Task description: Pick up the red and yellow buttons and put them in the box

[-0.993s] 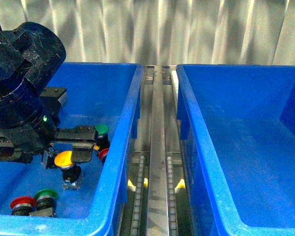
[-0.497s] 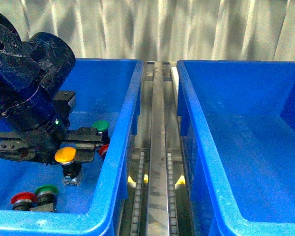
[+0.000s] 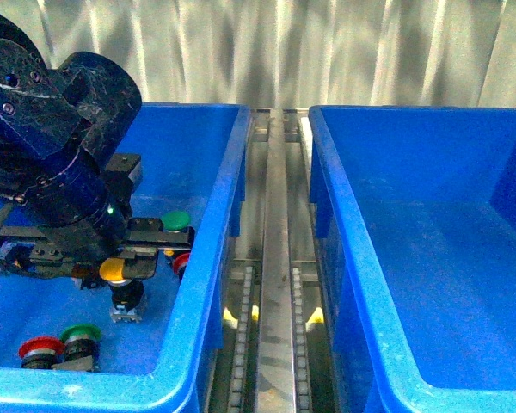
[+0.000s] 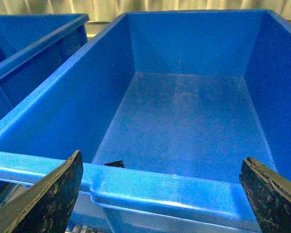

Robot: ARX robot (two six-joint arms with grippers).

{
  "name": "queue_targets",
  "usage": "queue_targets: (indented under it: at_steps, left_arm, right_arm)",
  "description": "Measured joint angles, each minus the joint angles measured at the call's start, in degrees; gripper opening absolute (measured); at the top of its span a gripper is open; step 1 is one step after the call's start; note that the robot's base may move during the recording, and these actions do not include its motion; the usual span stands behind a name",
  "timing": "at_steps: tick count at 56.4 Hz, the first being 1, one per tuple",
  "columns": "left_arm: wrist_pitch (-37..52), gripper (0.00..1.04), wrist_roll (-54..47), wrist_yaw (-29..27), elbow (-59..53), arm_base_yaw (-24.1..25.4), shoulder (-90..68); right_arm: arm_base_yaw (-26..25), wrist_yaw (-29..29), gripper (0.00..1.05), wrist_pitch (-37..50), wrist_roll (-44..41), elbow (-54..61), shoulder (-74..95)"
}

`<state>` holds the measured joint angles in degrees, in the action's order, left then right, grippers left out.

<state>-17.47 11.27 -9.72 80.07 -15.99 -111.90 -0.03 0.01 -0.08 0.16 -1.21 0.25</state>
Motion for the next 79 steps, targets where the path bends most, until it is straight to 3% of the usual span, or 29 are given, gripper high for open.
queue_targets:
  at_steps: [13, 25, 41, 45, 51, 56, 64, 71, 79]
  left_arm:
    - [2.3, 0.35, -1.0, 2.5, -5.7, 2.0, 9.2]
    - [6.3, 0.35, -2.9, 11.1, -18.1, 6.6, 27.3]
    - [22.1, 0.35, -4.0, 30.1, -34.3, 13.2, 45.4]
    - [27.2, 0.35, -0.9, 36.8, -38.1, 15.2, 47.3]
    - [36.1, 0.35, 6.0, 42.2, -41.6, 16.2, 45.8]
    - [47.9, 0.35, 14.5, 44.6, -43.8, 14.9, 41.9]
    - [67.2, 0.35, 27.1, 46.1, -42.8, 7.8, 33.4]
    - [76.5, 0.35, 33.7, 47.5, -37.7, -0.7, 24.4]
    - [79.7, 0.35, 36.7, 48.2, -32.3, -6.8, 17.2]
  right_arm:
    - [0.0, 0.0, 0.98, 0.0, 0.0, 0.0, 0.0]
    - [0.0, 0.0, 0.98, 0.0, 0.0, 0.0, 0.0]
    - [0.0, 0.0, 0.98, 0.0, 0.0, 0.0, 0.0]
    - [0.0, 0.0, 0.98, 0.0, 0.0, 0.0, 0.0]
    - [0.0, 0.0, 0.98, 0.0, 0.0, 0.0, 0.0]
    - [0.0, 0.0, 0.98, 0.0, 0.0, 0.0, 0.0]
    - [0.0, 0.0, 0.98, 0.0, 0.0, 0.0, 0.0]
    - [0.0, 0.0, 0.98, 0.0, 0.0, 0.0, 0.0]
    - [0.0, 0.0, 0.98, 0.0, 0.0, 0.0, 0.0]
